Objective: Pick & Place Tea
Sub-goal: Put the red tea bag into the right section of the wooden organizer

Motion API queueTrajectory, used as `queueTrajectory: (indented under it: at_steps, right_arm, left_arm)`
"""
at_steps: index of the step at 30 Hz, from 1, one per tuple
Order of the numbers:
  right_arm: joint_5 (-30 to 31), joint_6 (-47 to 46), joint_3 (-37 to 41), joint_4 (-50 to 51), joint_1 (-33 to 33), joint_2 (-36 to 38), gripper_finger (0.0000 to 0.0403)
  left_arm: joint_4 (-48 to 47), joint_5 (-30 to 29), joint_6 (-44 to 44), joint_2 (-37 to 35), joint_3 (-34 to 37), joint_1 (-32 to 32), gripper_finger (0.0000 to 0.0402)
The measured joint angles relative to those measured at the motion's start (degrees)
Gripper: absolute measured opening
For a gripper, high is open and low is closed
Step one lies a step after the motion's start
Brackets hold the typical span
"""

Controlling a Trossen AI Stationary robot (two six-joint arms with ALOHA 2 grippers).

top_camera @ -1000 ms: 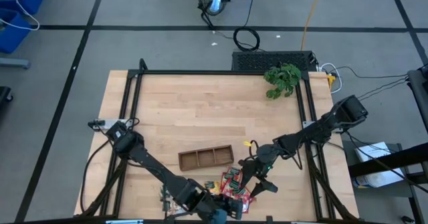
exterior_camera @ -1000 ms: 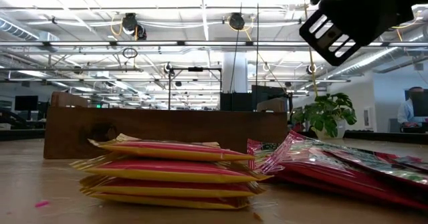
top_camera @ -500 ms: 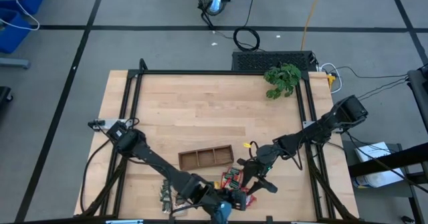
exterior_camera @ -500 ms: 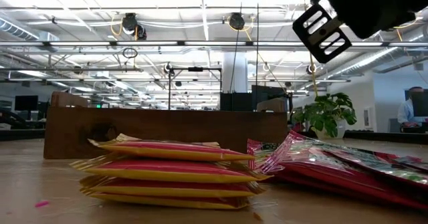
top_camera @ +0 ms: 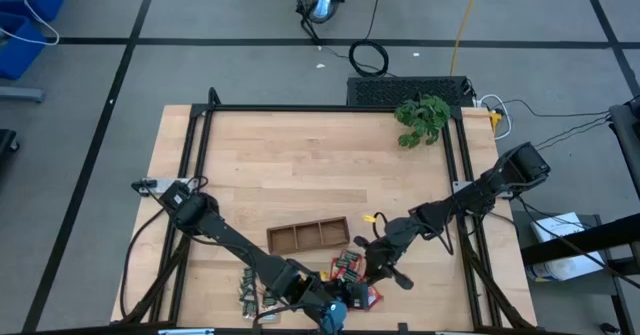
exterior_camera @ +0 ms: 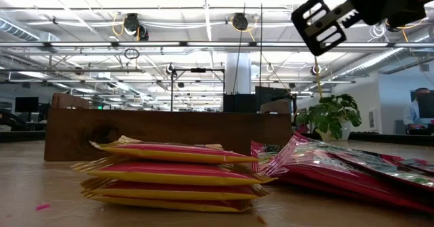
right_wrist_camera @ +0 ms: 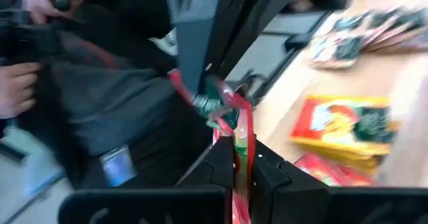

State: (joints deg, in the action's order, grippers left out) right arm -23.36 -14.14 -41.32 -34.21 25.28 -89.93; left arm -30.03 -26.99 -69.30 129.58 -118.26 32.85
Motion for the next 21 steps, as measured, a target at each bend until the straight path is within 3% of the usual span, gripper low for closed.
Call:
queueTrajectory:
  at_steps: [3, 10, 13, 17, 21]
  right_arm:
    - [4.77, 1.23, 0.00, -0.35, 0.58, 0.04, 0.0006]
    - [12.22, 4.57, -0.09, -0.40, 2.13, 0.72, 0.0004]
    - [15.47, 6.08, -0.03, -0.18, 2.78, 1.55, 0.0004]
    - [25.33, 11.45, -0.08, -0.65, 5.05, 2.87, 0.0003]
    - [36.48, 18.94, -0.04, -0.47, 8.35, 4.67, 0.0003]
  left_arm:
    - [0.92, -4.91, 5.96, -0.01, 0.01, 0.32, 0.0029]
    - [0.83, -32.67, 17.79, -1.29, 0.02, 4.00, 0.0079]
    - [-2.16, -39.13, 21.87, -1.48, 0.02, 6.14, 0.0093]
    - [-7.62, -38.30, 35.83, -4.06, 0.07, 8.41, 0.0105]
    - [-13.95, -30.22, 48.44, -8.91, 0.02, 9.37, 0.0106]
